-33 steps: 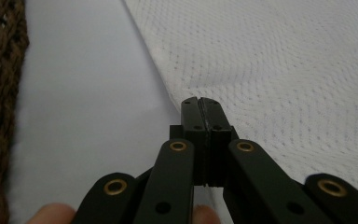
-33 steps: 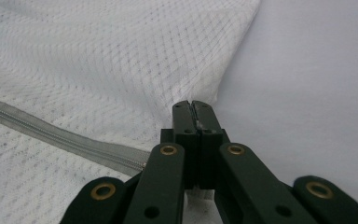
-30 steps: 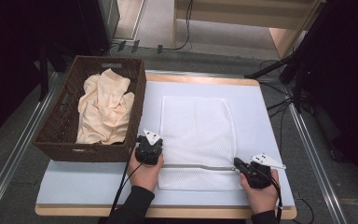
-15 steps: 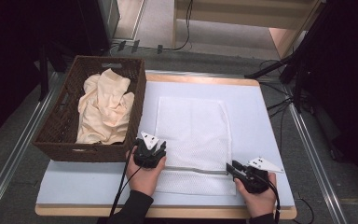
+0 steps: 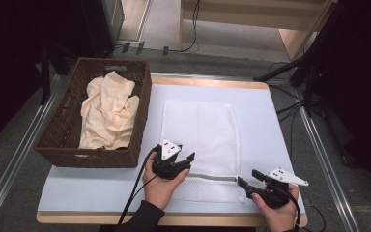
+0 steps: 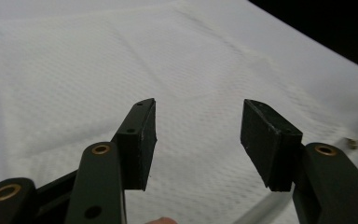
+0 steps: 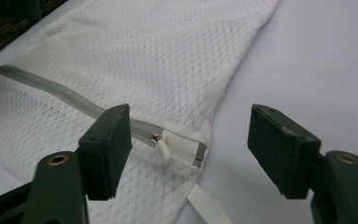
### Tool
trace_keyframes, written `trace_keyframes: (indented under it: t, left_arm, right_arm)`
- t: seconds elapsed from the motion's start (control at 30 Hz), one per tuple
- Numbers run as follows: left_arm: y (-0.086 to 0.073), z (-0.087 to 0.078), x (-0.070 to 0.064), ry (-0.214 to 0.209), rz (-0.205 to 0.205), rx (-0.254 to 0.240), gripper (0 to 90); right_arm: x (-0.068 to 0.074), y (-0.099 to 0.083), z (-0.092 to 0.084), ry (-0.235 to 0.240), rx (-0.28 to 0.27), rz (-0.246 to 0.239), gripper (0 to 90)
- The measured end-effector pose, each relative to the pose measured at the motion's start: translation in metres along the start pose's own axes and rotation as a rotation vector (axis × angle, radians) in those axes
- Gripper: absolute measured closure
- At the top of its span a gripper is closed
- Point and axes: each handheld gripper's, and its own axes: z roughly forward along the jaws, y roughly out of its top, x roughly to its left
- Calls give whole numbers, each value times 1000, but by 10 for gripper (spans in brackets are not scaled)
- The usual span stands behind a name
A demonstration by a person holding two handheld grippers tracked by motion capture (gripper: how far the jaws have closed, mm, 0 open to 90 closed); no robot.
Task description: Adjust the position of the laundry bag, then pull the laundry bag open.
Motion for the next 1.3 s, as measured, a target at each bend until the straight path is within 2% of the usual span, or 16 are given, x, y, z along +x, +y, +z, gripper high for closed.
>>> trace_keyframes:
  t: [0.03,0.2,0.23,0.43,0.5,0.57,0.63,0.73,0.77,0.87,0.9,1.03,1.07,1.17,1.27,1.3]
  left_arm:
    - [0,2,-9,-31,20,1,466]
    - [-1,6,-22,-73,44,10,510]
    - [-2,10,-27,-97,45,26,550]
    - [-5,20,-42,-152,73,59,661]
    - [-8,29,-53,-187,94,83,728]
    - [-9,33,-56,-201,95,86,757]
    - [-11,41,-66,-228,108,112,775]
    - [-13,46,-73,-246,114,130,783]
    - [-15,51,-78,-267,121,151,783]
    - [-17,55,-82,-282,132,173,785]
    - [-18,57,-84,-283,136,183,792]
    - [-25,65,-84,-274,144,246,801]
    - [-25,65,-84,-267,152,246,805]
    - [-25,66,-85,-275,146,249,804]
    - [-25,66,-82,-293,143,252,797]
    - [-25,66,-83,-303,142,251,779]
  right_arm:
    - [-1,-1,-2,17,8,16,248]
    - [-1,-2,-2,18,28,15,256]
    - [0,-4,-1,22,44,15,279]
    - [2,-9,3,33,91,12,334]
    - [2,-11,4,38,104,-1,372]
    - [1,-12,4,37,112,-16,408]
    - [0,-14,6,42,119,-19,428]
    - [0,-15,5,34,114,-31,457]
    - [0,-16,5,32,114,-31,460]
    - [1,-16,4,45,119,-38,475]
    - [2,-19,2,60,120,-42,512]
    - [5,-21,0,56,130,-60,594]
    - [8,-22,-1,25,139,-60,720]
    - [7,-19,-1,3,174,-46,863]
    - [5,-18,-1,38,182,-23,900]
    - [6,-19,-1,35,170,-29,900]
